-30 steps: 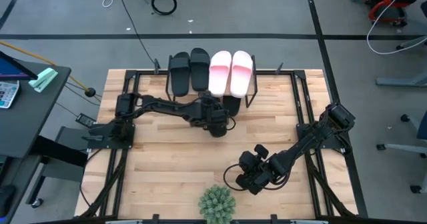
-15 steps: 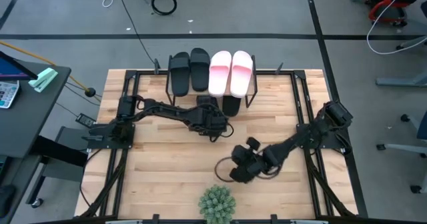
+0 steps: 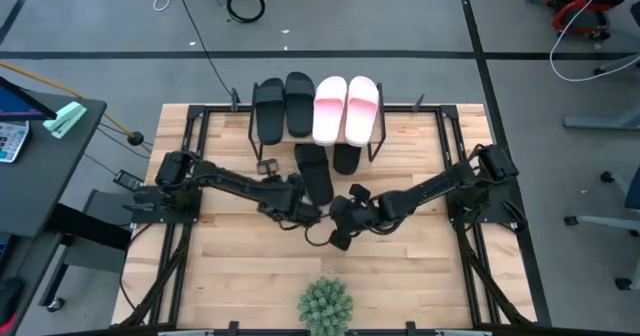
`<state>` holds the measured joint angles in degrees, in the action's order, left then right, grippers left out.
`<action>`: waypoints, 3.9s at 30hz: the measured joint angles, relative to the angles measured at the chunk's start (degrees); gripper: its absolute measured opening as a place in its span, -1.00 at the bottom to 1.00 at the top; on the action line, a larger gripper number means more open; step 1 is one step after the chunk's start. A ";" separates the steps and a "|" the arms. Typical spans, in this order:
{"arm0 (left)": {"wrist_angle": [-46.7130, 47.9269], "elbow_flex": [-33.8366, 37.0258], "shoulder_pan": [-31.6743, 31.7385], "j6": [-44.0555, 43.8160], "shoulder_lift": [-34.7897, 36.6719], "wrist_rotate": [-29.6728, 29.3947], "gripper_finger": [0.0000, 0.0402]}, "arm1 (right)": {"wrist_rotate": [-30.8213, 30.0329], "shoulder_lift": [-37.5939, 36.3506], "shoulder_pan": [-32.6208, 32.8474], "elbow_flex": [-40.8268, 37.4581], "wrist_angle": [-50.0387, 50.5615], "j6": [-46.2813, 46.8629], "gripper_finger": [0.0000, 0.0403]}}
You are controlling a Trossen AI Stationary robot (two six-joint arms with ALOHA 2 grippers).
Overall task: Pick and place slides into the shelf
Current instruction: Return to Home Position
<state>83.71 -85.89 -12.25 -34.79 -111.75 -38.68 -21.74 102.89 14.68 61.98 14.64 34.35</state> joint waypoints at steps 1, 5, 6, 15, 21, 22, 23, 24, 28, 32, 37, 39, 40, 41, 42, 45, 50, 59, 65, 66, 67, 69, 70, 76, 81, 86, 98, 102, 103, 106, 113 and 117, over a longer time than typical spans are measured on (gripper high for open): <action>2.26 0.00 -0.83 -2.79 0.16 0.00 -0.95 | 0.69 0.58 -0.65 0.02 -1.39 -0.30 -1.00; 5.90 0.48 -4.13 -10.72 1.19 0.41 -0.95 | 3.84 3.38 -2.51 0.04 -5.01 -3.13 -1.00; 5.84 0.85 -5.03 -11.09 2.15 1.09 -0.96 | 4.19 4.20 -2.81 0.07 -6.16 -3.47 -1.00; 6.30 0.85 -10.01 -19.29 6.78 0.83 -0.98 | 4.20 9.42 -7.17 0.01 -11.91 -6.63 -1.00; 6.29 0.85 -10.86 -20.13 7.29 0.79 -0.95 | 4.37 12.42 -10.88 0.07 -18.35 -10.54 -1.00; 6.27 0.85 -10.88 -20.10 7.25 0.81 -0.96 | 4.25 12.75 -11.53 0.07 -19.24 -11.20 -1.00; 6.28 0.85 -10.90 -20.10 7.24 0.80 -0.97 | 4.13 13.05 -12.13 0.07 -20.15 -11.91 -1.00; 6.29 0.85 -10.90 -20.13 7.26 0.79 -0.98 | 3.66 13.37 -12.64 0.07 -21.53 -12.50 -1.00; 6.30 0.85 -10.88 -20.08 7.24 0.79 -0.95 | 3.50 13.71 -14.98 0.06 -24.35 -13.59 -1.00; 6.27 0.85 -10.86 -20.06 7.24 0.79 -0.95 | 3.57 13.51 -17.48 0.09 -24.59 -14.87 -1.00; 6.31 0.87 -10.88 -20.10 7.22 0.81 -0.97 | 3.60 12.90 -18.69 0.09 -24.82 -16.04 -1.00; 6.29 0.87 -10.88 -20.08 7.20 0.80 -0.95 | 3.94 12.68 -18.90 0.09 -25.04 -16.44 -1.00; 6.29 0.87 -10.86 -20.10 7.20 0.81 -0.93 | 4.09 12.59 -18.92 0.09 -25.15 -16.42 -1.00; 6.29 0.87 -10.86 -20.16 7.20 0.79 -0.93 | 4.15 12.52 -18.90 0.09 -25.16 -16.42 -1.00; 6.29 0.87 -10.97 -20.33 7.20 0.80 -0.93 | 4.46 12.32 -18.72 0.09 -24.57 -16.38 -1.00; 6.31 0.87 -11.76 -20.24 7.20 0.79 -0.96 | 3.35 11.47 -16.57 0.09 -22.85 -15.13 -0.99; 6.27 0.92 -14.36 -18.53 9.51 -0.62 -0.97 | -5.69 5.02 -8.75 0.09 -18.30 -17.07 -0.99; 6.27 0.92 -20.83 -13.54 26.71 -11.41 -0.76 | -15.91 -21.98 6.72 0.09 -6.07 -31.15 -0.98; 6.34 0.87 -24.45 -4.61 40.78 -11.69 -0.73 | -14.18 -40.54 15.46 0.11 3.26 -26.83 -0.95; 6.37 0.87 -24.89 -5.72 42.83 -11.63 -0.74 | -14.14 -43.23 16.55 0.11 5.20 -26.62 -0.95; 6.29 0.87 -25.29 -6.41 44.84 -11.65 -0.75 | -14.11 -45.66 17.56 0.11 7.32 -26.30 -0.94; 6.26 0.90 -25.83 -7.04 49.35 -11.67 -0.76 | -14.18 -50.11 19.11 0.13 11.59 -25.11 -0.94; 6.31 0.90 -25.85 -8.35 51.85 -12.08 -0.77 | -14.18 -51.99 19.62 0.13 14.43 -23.73 -0.94; -2.34 6.13 -27.12 -8.44 65.37 -14.13 -0.78 | -15.15 -57.12 20.32 -3.35 21.83 -16.35 -0.94; -31.54 23.90 -29.89 10.11 77.01 -10.64 -0.75 | -18.01 -58.09 20.34 -13.72 12.16 -17.72 -0.93; -54.32 42.35 -30.55 18.19 87.52 1.35 -0.75 | -8.03 -60.79 20.68 -27.95 -14.10 -19.22 -0.94; -92.05 70.92 -27.70 33.49 97.15 8.72 -0.80 | 3.72 -71.30 19.51 -45.57 -38.35 -27.75 -0.92; -93.50 73.63 -24.44 32.49 98.37 12.45 -0.77 | 3.79 -78.50 19.51 -45.64 -30.50 -29.11 -0.92; -93.65 73.80 -23.53 32.48 98.41 14.11 -0.76 | 3.79 -80.09 19.51 -45.64 -29.04 -29.09 -0.92; -93.81 73.83 -20.58 32.46 98.41 16.55 -0.77 | 3.77 -83.92 19.51 -45.66 -26.06 -28.35 -0.92; -92.74 73.88 -14.06 30.23 100.40 18.35 -0.81 | 2.69 -90.39 19.51 -45.66 -18.42 -28.50 -0.92; -92.83 73.88 -11.12 30.01 104.26 20.04 -0.83 | 2.33 -92.05 19.51 -45.66 -17.03 -28.54 -0.92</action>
<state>-9.13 -12.01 -23.38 -4.78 -7.49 -18.63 -19.41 10.83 34.20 16.32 -2.40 5.81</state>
